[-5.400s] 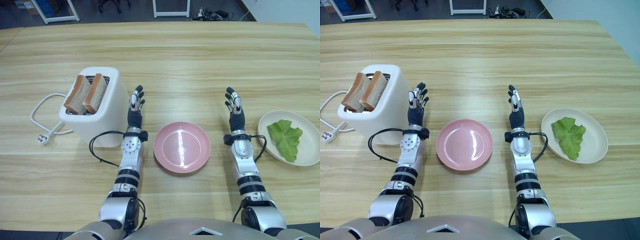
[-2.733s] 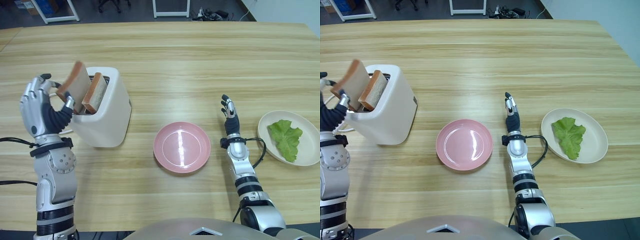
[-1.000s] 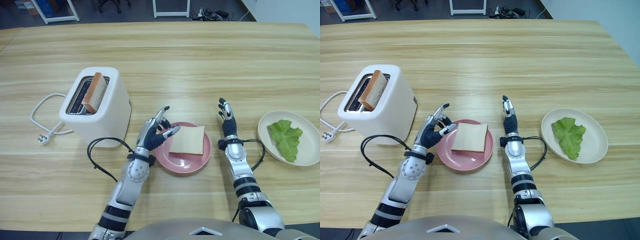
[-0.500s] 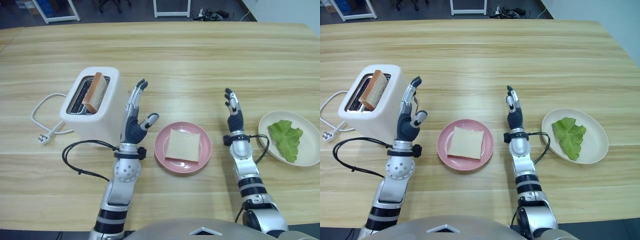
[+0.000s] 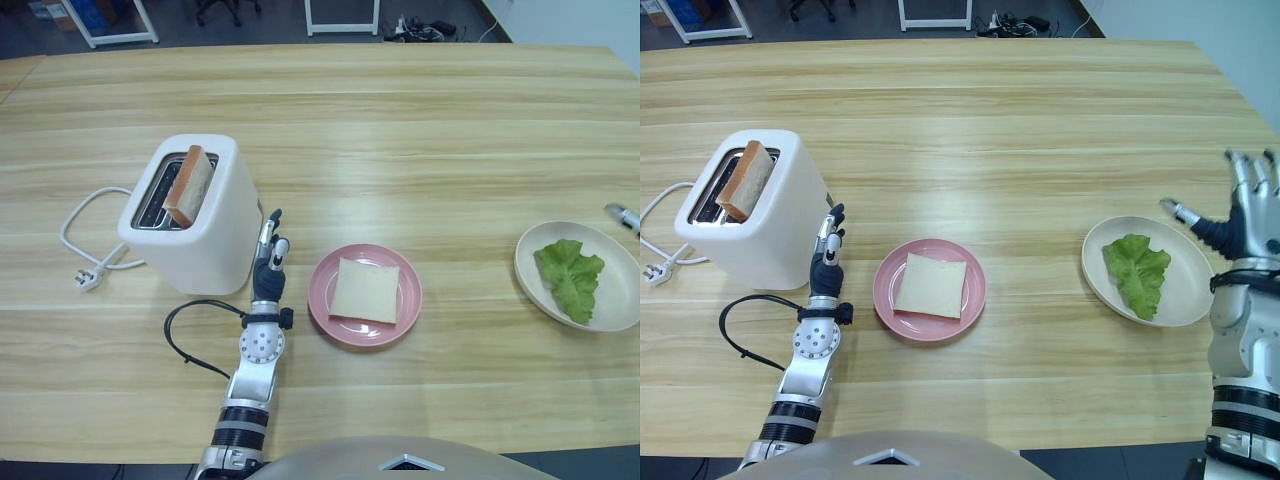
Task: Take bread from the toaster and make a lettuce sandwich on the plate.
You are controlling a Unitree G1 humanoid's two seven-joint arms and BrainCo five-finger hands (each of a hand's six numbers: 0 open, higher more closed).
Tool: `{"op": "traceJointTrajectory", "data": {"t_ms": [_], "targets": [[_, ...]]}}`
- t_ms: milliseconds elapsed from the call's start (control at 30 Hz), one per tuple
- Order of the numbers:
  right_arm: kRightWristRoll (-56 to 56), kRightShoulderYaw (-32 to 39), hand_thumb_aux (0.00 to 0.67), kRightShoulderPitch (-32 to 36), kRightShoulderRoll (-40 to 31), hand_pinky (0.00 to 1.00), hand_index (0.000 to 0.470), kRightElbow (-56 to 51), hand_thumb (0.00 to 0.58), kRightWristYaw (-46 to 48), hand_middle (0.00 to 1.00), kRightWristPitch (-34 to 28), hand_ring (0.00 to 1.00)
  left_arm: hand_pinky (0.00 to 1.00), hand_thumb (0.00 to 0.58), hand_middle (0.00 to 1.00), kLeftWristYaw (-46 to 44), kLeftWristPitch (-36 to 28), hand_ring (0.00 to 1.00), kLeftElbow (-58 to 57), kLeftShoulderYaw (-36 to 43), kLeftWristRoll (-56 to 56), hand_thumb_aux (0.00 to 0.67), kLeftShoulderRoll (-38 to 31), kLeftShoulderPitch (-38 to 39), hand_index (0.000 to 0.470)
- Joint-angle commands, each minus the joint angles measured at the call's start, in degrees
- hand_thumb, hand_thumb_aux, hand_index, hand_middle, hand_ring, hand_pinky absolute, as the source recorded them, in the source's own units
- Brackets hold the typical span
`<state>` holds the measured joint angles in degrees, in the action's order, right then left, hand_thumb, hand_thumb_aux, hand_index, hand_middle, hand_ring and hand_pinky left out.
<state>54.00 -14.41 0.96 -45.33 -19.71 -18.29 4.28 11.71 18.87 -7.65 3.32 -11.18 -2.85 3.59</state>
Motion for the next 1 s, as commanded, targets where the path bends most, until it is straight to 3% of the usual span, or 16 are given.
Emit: {"op": "traceJointTrajectory", "data": {"t_ms": [33,67,300,700,1000], "targets": [[-0.2,6.5,0.234,-1.0,0.6,0.00,0.164,-7.4,0.334,-0.9,0.00,0.4,0.00,0.00,0.000,0.00,0.4,0.0,0.00,-0.9,-0.1,-0.6,0.000,0.5,0.2,0.000],[-0.8,8.1,0.339,-0.8,1.2,0.00,0.238,-9.1,0.438,-1.2,0.00,0.8,0.00,0.00,0.000,0.00,0.4,0.0,0.00,-1.3,-0.1,-0.7,0.000,0.5,0.1,0.000],[-3.1,15.5,0.339,1.0,2.2,0.00,0.238,-16.3,0.438,-3.9,0.00,1.8,0.00,0.00,0.000,0.00,0.6,0.0,0.00,-2.6,-0.4,-0.8,0.000,0.2,-0.3,0.000],[-6.4,17.6,0.339,-2.5,1.4,0.00,0.238,-6.7,0.438,-2.8,0.00,0.5,0.00,0.00,0.000,0.00,1.3,0.1,0.00,-4.3,-0.4,-1.1,0.000,0.3,-0.5,0.000],[-7.4,19.9,0.321,-1.7,1.6,0.00,0.225,-9.1,0.422,-1.2,0.00,0.9,0.00,0.00,0.000,0.00,1.2,0.1,0.00,-4.4,-0.3,-1.5,0.000,0.7,-0.1,0.000]]}}
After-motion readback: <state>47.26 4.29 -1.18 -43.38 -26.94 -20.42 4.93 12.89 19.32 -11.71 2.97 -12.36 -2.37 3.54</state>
